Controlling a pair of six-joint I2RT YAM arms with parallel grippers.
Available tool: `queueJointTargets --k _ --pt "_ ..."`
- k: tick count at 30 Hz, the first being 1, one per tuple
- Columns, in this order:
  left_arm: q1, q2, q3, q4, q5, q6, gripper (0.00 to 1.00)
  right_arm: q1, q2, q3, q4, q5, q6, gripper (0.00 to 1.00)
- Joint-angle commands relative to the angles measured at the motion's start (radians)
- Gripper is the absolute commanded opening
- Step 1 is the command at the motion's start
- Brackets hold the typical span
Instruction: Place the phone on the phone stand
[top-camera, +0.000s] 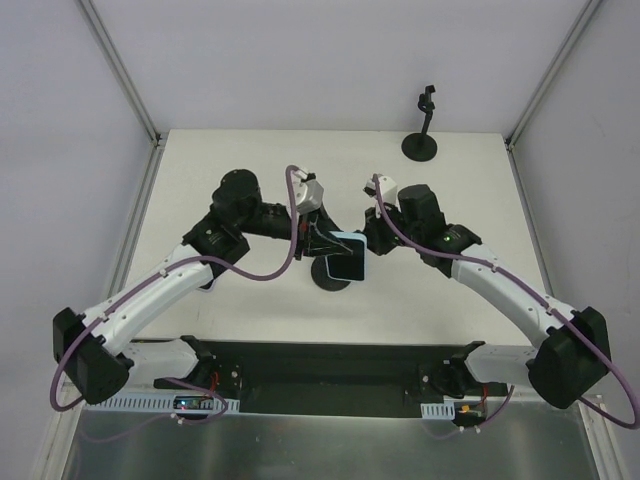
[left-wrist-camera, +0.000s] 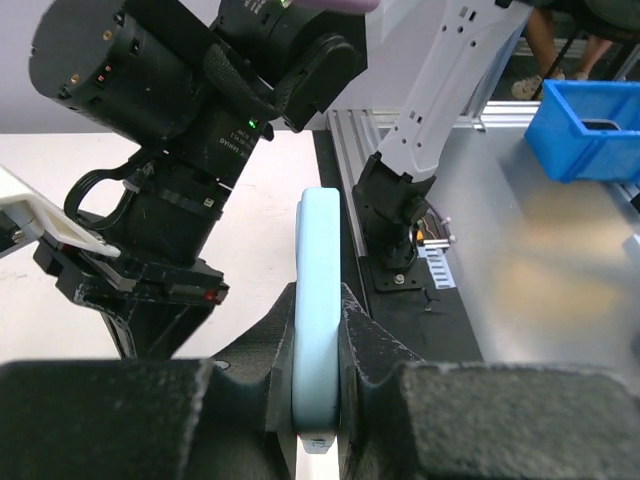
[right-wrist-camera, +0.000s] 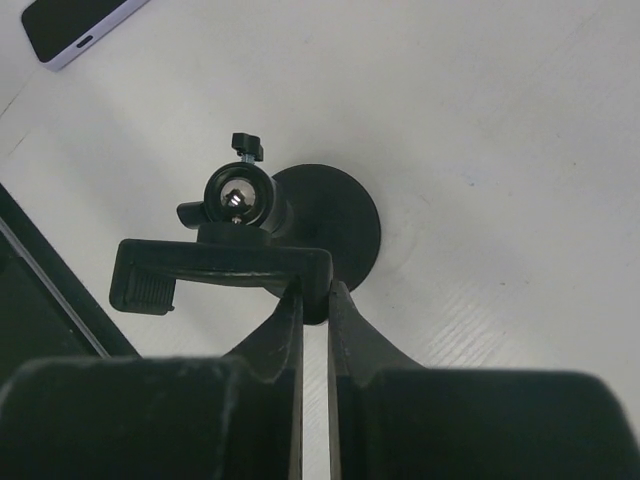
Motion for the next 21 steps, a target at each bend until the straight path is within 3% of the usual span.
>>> queueJointTargets --k 1,6,21 --pt "-0.008 0.097 0.037 0.201 0.082 0.069 0.0 -0.016 0.009 0.036 0.026 -0.215 0.003 0.01" --pt "-0.011 0.235 0.111 0.191 0.135 0.057 0.0 -0.018 0.019 0.043 0.024 -0.221 0.009 0.01" --pt "0.011 0.364 0.183 0.069 0.134 0.229 0.0 -0.05 0.027 0.06 0.015 -0.314 -0.009 0.01"
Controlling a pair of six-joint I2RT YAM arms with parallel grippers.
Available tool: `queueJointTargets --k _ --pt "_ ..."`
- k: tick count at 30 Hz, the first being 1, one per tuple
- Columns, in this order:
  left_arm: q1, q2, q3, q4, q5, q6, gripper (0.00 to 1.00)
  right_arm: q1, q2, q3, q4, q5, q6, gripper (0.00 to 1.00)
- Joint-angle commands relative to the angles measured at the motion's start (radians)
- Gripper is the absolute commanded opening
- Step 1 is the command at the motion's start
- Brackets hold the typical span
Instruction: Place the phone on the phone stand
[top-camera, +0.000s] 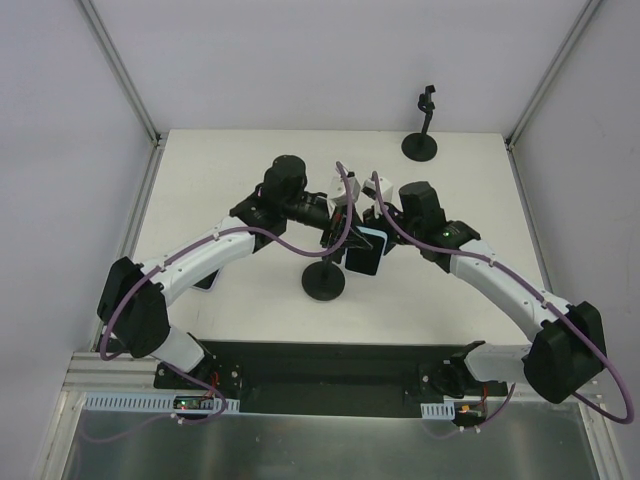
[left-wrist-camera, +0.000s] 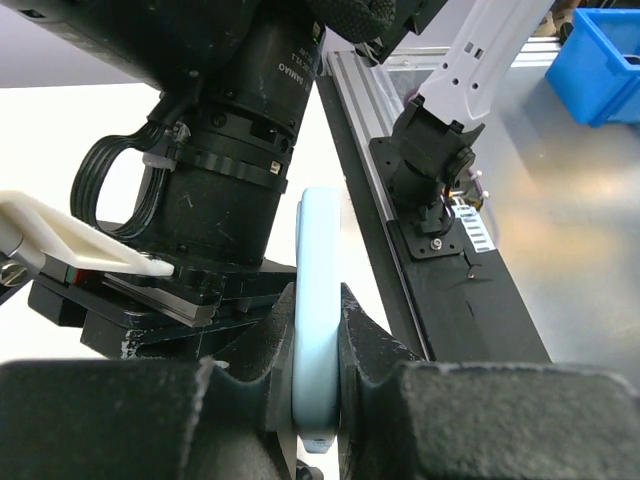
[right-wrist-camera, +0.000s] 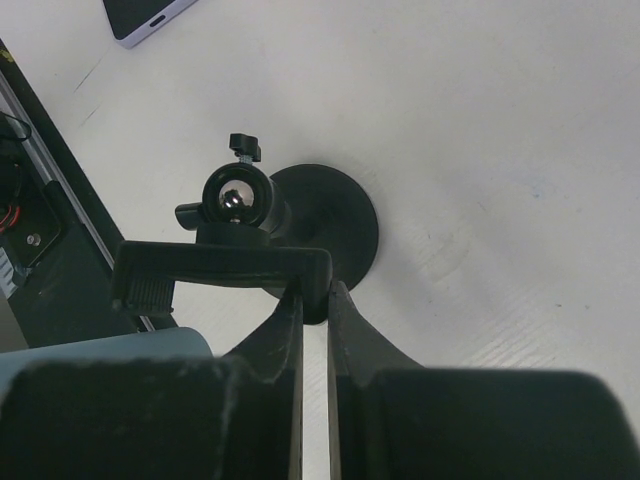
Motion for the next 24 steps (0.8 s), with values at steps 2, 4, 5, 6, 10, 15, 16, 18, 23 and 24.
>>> queueJointTargets --k 2,4,5,6,10,15,16,18,23,24 --pt "0.023 0.019 0.075 0.038 0.068 0.067 0.0 -0.007 0.002 0.056 0.004 -0.116 0.002 0.01" --pt "0.025 0.037 0.089 0.038 0.081 0.06 0.0 -0.008 0.001 0.056 0.001 -0.125 -0.007 0.01" --pt "0.025 0.043 0.093 0.038 0.101 0.055 0.0 -0.01 0.001 0.055 0.003 -0.134 -0.01 0.01" --pt "0.025 0.06 0.098 0.036 0.108 0.047 0.0 -0.01 0.001 0.055 0.001 -0.133 -0.017 0.01" --pt "0.029 0.083 0.109 0.018 0.128 0.056 0.0 -0.014 -0.004 0.055 0.003 -0.163 -0.027 0.01" --pt "0.062 0.106 0.115 0.003 0.149 0.056 0.0 -0.019 -0.002 0.058 -0.005 -0.169 -0.042 0.01" --pt "0.065 0.105 0.112 0.003 0.149 0.058 0.0 -0.019 -0.001 0.058 -0.005 -0.172 -0.044 0.01" --pt "0.074 0.111 0.113 0.003 0.154 0.06 0.0 -0.021 -0.002 0.056 -0.005 -0.18 -0.047 0.01" --pt "0.074 0.14 0.133 0.001 0.166 0.05 0.0 -0.021 0.005 0.058 -0.005 -0.185 -0.048 0.01" --pt "0.074 0.142 0.135 0.001 0.167 0.052 0.0 -0.021 0.008 0.058 -0.005 -0.188 -0.05 0.01"
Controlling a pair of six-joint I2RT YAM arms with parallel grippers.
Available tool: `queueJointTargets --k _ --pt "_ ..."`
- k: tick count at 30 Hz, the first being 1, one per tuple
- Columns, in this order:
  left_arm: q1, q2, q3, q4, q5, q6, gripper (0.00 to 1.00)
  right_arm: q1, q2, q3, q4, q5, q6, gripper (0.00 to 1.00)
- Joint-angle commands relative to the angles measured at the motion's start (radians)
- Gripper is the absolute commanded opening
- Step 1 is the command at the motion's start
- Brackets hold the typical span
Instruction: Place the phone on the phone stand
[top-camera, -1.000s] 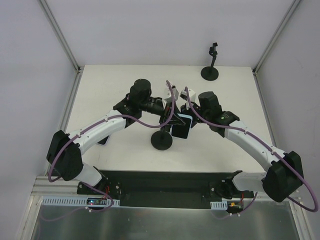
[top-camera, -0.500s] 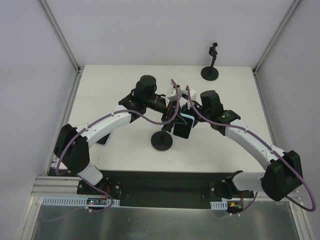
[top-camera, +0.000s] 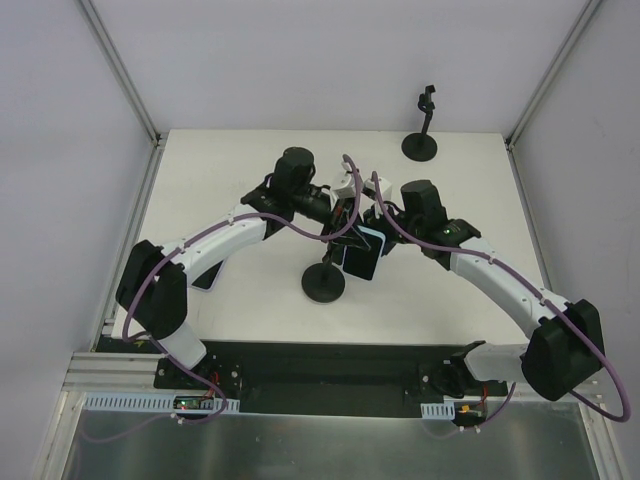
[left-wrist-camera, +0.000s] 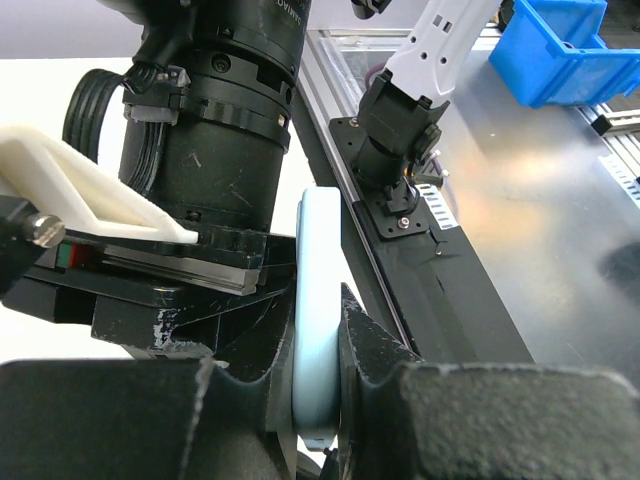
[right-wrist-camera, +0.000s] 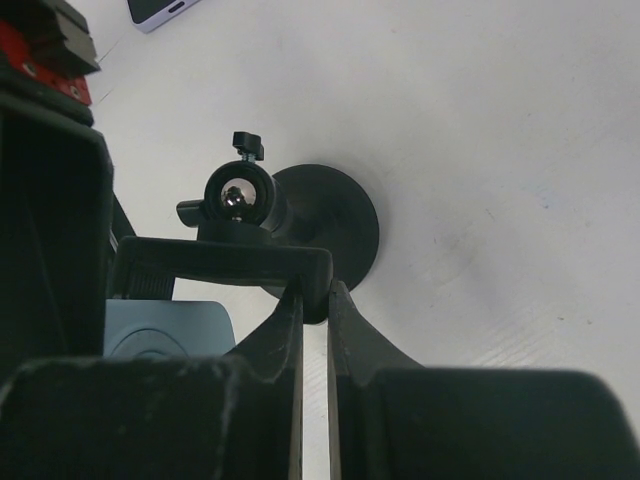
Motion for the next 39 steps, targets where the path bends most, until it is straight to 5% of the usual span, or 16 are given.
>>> queueJointTargets --k 1,19,39 --pt "0.029 0.017 0.059 0.052 0.005 0.032 0.0 0.004 -0.005 0.054 0.004 -0.11 0.004 0.01" --pt "0.092 -0.003 0.03 0.018 -0.035 0.036 0.0 -0.01 -0.042 0.01 0.032 -0.026 0.017 0.01" --pt "0.092 0.086 0.122 -0.002 0.072 0.016 0.0 -0.021 0.012 0.049 0.018 -0.158 -0.008 0.01"
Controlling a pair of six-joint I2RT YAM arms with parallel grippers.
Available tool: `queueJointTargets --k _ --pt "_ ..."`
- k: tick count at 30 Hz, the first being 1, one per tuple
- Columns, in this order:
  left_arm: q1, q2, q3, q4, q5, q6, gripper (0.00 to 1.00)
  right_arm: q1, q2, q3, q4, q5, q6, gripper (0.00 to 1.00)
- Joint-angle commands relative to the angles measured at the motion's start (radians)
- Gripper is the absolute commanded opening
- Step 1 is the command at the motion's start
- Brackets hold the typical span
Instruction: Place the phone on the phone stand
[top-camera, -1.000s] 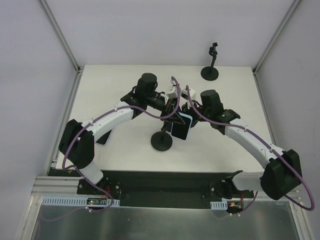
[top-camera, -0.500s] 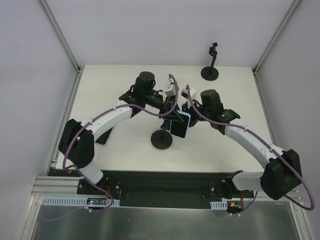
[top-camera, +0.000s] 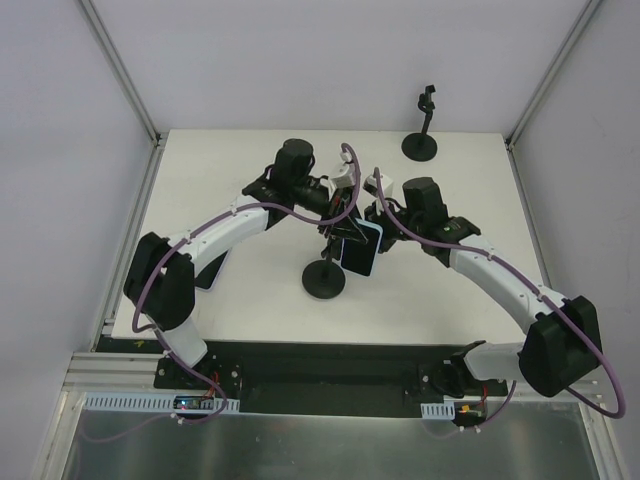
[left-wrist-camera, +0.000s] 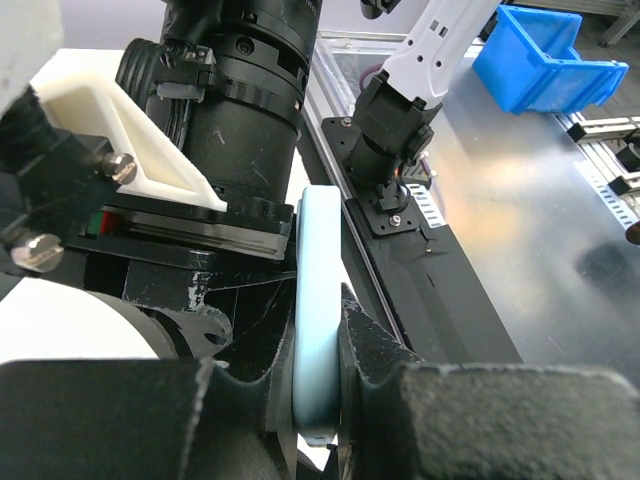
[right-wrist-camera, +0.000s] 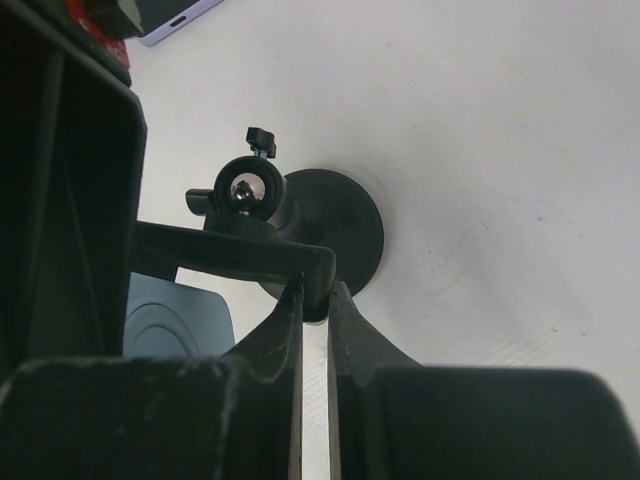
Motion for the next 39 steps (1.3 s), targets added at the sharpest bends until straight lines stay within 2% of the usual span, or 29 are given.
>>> queueJointTargets --k 1,12,16,18,20,21,23,24,27,29,31,33,36,37,39 --pt "0.045 0.031 0.06 0.042 0.011 0.02 0.0 0.005 -0.003 0.045 -0.003 -0.121 -0.013 0.01" --pt "0.051 0.041 0.034 0.146 0.025 -0.055 0.0 0.005 -0.014 0.013 0.061 -0.147 0.003 0.01" --pt "0.064 0.02 0.015 0.135 0.001 -0.051 0.0 -0.002 -0.046 -0.001 0.061 -0.019 0.016 0.01" --pt "0.077 0.0 -0.014 0.124 -0.07 -0.048 0.0 -0.002 -0.068 -0.024 0.075 0.046 0.041 0.01" --pt "0.079 -0.041 -0.053 0.102 -0.171 -0.042 0.0 -0.002 -0.098 -0.047 0.093 0.132 0.059 0.0" --pt "0.076 -0.054 -0.066 0.097 -0.314 -0.054 0.0 0.0 -0.109 -0.065 0.104 0.159 0.07 0.01" --pt "0.067 -0.092 -0.083 0.021 -0.474 -0.074 0.0 0.001 -0.144 -0.088 0.119 0.25 0.113 0.01" --pt "0.05 -0.109 -0.09 -0.012 -0.636 -0.075 0.0 0.001 -0.157 -0.111 0.12 0.286 0.13 0.01" --pt "0.016 -0.208 -0.181 -0.027 -0.867 -0.075 0.0 0.015 -0.219 -0.155 0.159 0.402 0.199 0.01" --pt "-0.008 -0.241 -0.227 -0.038 -0.913 -0.057 0.0 0.038 -0.25 -0.188 0.175 0.477 0.222 0.0" --pt "-0.05 -0.258 -0.225 -0.107 -1.031 0.003 0.0 0.081 -0.265 -0.197 0.178 0.556 0.22 0.0" --pt "-0.05 -0.261 -0.213 -0.13 -1.079 0.0 0.0 0.118 -0.27 -0.197 0.176 0.645 0.219 0.0" --pt "-0.051 -0.297 -0.247 -0.164 -1.295 -0.009 0.0 0.173 -0.298 -0.208 0.159 0.834 0.258 0.01" --pt "-0.051 -0.302 -0.256 -0.162 -1.372 -0.029 0.0 0.198 -0.325 -0.214 0.158 0.96 0.268 0.01" --pt "-0.054 -0.311 -0.274 -0.164 -1.511 -0.04 0.0 0.262 -0.342 -0.228 0.143 1.093 0.312 0.0"
